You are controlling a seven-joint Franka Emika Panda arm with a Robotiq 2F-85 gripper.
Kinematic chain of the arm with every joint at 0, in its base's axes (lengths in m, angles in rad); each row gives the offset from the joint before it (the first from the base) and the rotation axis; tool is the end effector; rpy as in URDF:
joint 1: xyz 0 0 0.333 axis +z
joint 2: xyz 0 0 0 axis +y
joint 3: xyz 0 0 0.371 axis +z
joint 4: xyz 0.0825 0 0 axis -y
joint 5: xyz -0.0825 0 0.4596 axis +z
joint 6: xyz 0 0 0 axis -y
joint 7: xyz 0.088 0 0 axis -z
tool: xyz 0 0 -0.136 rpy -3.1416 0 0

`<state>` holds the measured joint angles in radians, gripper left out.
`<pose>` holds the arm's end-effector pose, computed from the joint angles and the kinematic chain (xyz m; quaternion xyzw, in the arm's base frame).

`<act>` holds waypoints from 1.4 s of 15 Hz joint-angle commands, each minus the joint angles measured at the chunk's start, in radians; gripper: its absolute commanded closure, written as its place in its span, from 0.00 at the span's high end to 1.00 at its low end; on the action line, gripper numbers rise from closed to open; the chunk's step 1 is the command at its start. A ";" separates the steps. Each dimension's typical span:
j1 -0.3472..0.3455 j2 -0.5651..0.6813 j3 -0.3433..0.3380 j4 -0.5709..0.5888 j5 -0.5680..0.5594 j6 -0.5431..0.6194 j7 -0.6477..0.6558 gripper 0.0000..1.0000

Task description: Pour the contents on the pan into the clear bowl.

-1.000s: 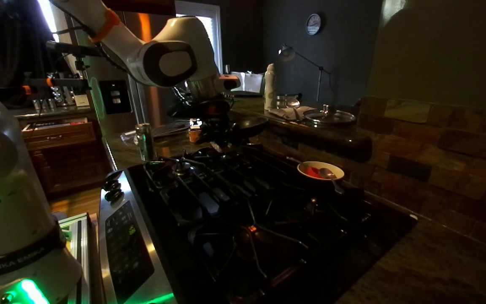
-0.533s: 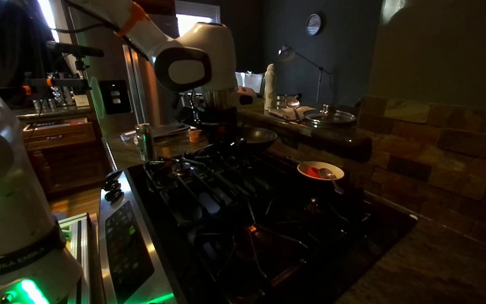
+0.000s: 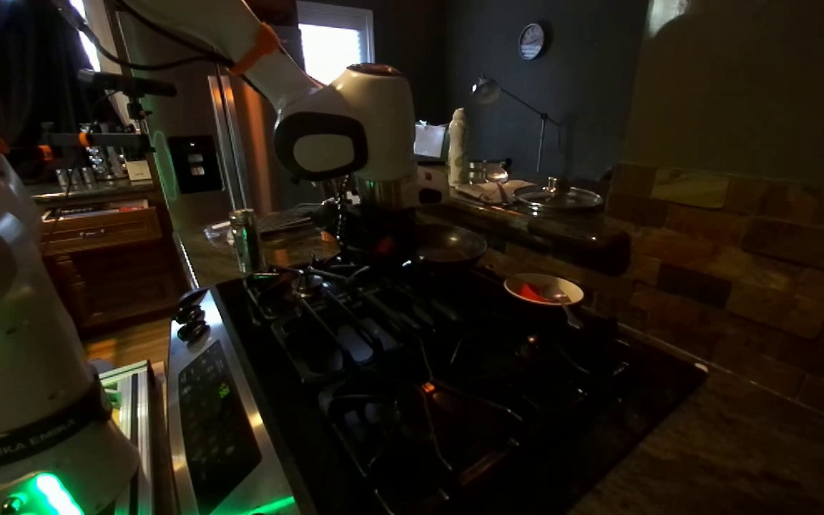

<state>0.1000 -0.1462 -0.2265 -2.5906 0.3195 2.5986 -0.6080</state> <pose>0.4896 -0.0613 0.2898 -0.9856 -0.1084 -0.1061 0.0753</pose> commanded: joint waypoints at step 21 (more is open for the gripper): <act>-0.196 -0.026 0.157 -0.015 -0.828 0.071 0.525 0.77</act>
<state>-0.0675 -0.1031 -0.1045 -2.5906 -0.4069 2.7292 -0.1476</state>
